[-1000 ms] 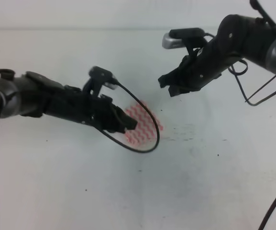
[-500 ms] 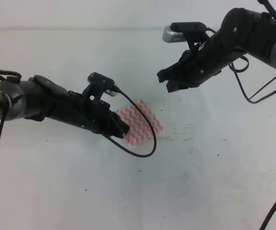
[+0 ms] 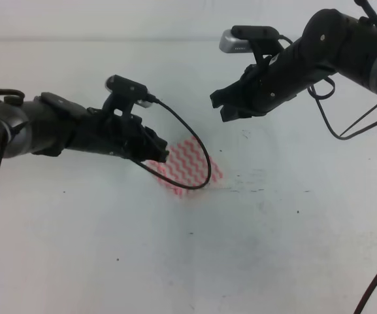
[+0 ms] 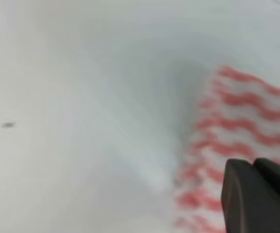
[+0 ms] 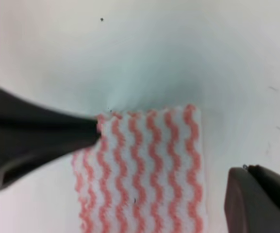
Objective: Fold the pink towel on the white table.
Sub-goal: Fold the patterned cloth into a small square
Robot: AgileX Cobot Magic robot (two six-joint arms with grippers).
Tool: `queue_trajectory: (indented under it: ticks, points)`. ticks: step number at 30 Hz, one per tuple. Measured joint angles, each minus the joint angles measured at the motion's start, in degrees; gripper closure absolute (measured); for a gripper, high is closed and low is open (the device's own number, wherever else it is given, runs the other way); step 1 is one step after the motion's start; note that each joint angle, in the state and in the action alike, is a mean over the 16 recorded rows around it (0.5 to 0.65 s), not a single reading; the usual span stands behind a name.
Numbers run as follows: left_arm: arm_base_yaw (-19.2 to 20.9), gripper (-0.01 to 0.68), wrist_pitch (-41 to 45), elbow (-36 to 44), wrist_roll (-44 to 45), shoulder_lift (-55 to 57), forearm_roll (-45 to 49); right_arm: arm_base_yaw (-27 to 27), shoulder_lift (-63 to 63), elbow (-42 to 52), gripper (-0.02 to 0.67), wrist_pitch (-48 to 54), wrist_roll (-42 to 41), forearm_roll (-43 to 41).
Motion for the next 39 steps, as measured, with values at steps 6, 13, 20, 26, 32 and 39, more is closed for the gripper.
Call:
queue_trajectory:
  ticks: [6,13,20,26,32,39]
  points:
    - [0.0,0.674,-2.8,-0.2,0.1,1.0,-1.5,0.0,0.0,0.0,0.667,-0.4,-0.1,0.5]
    - [0.0,0.674,-1.6,-0.9,0.3,2.3,-2.1,-0.1,-0.1,0.0,0.667,-1.1,-0.1,0.8]
    - [-0.3,0.674,1.0,-3.4,0.6,2.7,-5.4,-0.5,-0.1,0.0,0.667,-3.2,0.4,0.8]
    - [-2.2,0.674,1.6,-6.1,0.7,3.3,-8.4,-1.3,-0.1,0.0,0.667,-5.5,1.6,0.6]
    - [-4.8,0.674,-0.6,-7.4,0.2,4.5,-9.8,-2.2,-0.1,0.0,0.667,-6.5,2.8,0.3]
    - [-7.0,0.674,-2.8,-7.7,-1.7,5.9,-8.7,-2.7,-0.2,0.0,0.667,-6.4,3.1,0.2]
